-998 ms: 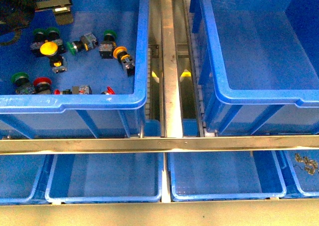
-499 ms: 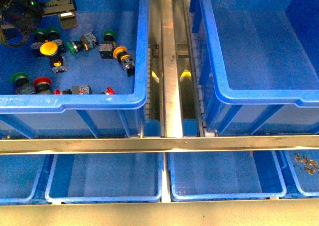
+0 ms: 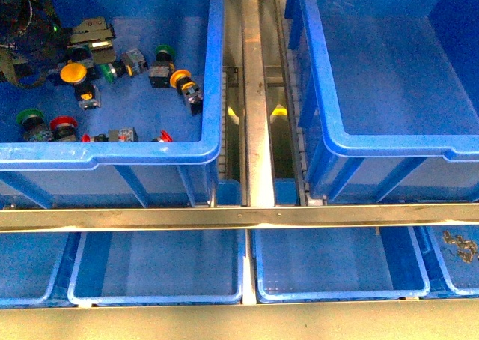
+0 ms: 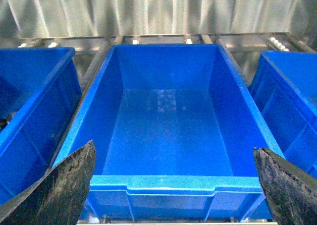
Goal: Pick red and yellow buttons and place in box
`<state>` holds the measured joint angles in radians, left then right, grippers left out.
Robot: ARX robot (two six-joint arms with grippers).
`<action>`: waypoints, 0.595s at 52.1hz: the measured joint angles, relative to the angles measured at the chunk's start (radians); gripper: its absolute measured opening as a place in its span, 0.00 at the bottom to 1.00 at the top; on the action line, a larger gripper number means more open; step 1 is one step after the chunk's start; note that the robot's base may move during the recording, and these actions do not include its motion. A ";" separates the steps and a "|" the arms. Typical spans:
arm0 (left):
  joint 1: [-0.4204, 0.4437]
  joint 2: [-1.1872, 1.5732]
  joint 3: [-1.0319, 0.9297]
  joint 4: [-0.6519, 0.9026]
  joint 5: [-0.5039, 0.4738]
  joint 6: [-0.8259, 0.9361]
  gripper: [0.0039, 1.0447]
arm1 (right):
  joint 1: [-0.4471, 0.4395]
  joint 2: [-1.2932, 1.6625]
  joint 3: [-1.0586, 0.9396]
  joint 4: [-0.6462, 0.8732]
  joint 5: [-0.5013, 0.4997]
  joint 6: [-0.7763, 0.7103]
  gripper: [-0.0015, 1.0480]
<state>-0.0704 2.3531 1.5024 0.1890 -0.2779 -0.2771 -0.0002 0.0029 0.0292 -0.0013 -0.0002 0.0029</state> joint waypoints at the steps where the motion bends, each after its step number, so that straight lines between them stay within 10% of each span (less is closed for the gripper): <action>1: 0.000 0.002 0.002 0.000 0.000 0.000 0.92 | 0.000 0.000 0.000 0.000 0.000 0.000 0.93; 31: 0.000 0.038 0.018 -0.013 0.009 0.007 0.92 | 0.000 0.000 0.000 0.000 0.000 0.000 0.93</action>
<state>-0.0700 2.3913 1.5204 0.1764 -0.2691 -0.2703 -0.0002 0.0029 0.0292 -0.0013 -0.0002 0.0029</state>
